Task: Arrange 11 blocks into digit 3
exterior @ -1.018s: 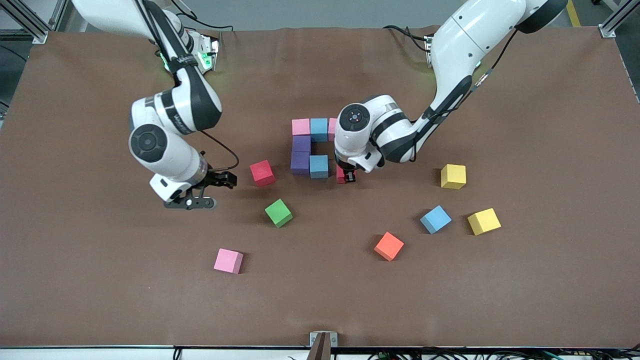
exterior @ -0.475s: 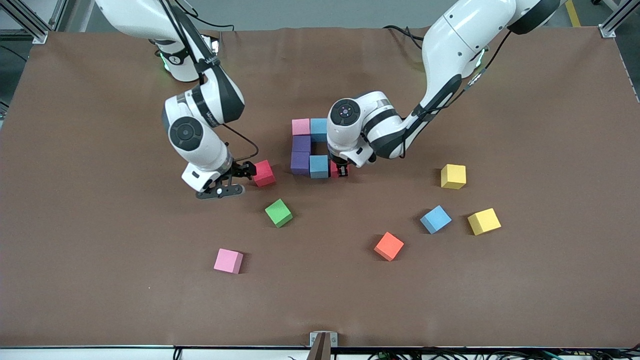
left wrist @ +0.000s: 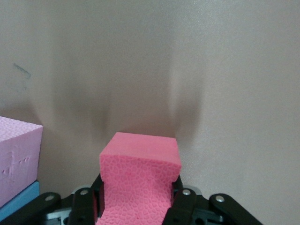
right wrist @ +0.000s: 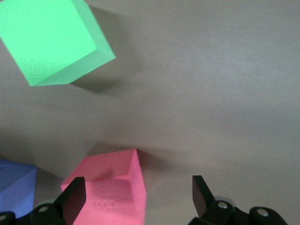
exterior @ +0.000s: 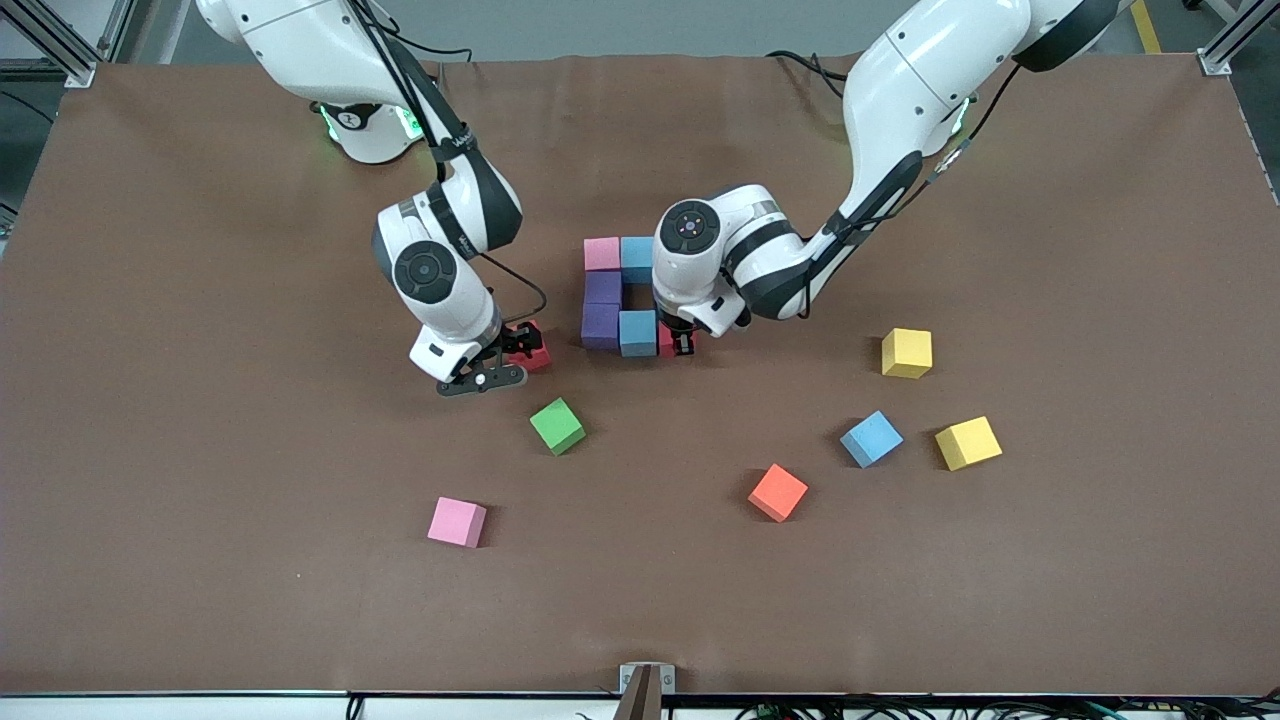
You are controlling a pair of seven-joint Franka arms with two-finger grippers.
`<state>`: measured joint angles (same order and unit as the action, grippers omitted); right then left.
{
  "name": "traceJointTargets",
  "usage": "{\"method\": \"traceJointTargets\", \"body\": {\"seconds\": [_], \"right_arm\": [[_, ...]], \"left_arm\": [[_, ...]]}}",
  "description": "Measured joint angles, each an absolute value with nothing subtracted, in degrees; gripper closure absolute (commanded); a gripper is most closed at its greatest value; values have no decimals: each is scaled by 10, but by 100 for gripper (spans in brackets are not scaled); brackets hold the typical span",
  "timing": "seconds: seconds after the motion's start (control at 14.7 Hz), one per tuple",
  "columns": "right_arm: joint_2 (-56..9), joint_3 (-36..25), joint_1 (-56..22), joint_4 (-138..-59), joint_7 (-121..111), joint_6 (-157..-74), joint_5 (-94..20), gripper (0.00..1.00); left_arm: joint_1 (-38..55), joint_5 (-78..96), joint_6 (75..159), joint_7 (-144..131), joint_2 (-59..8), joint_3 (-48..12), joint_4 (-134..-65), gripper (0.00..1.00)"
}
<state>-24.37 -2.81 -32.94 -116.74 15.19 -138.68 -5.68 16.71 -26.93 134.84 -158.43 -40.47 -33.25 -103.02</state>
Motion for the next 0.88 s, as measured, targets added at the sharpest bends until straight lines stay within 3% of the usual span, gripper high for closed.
{"method": "traceJointTargets", "body": {"seconds": [0.88], "right_arm": [[-249, -27, -358, -1176, 155, -1390, -68, 0]], "left_arm": [[174, -269, 1349, -1586, -411, -332, -1021, 65]]}}
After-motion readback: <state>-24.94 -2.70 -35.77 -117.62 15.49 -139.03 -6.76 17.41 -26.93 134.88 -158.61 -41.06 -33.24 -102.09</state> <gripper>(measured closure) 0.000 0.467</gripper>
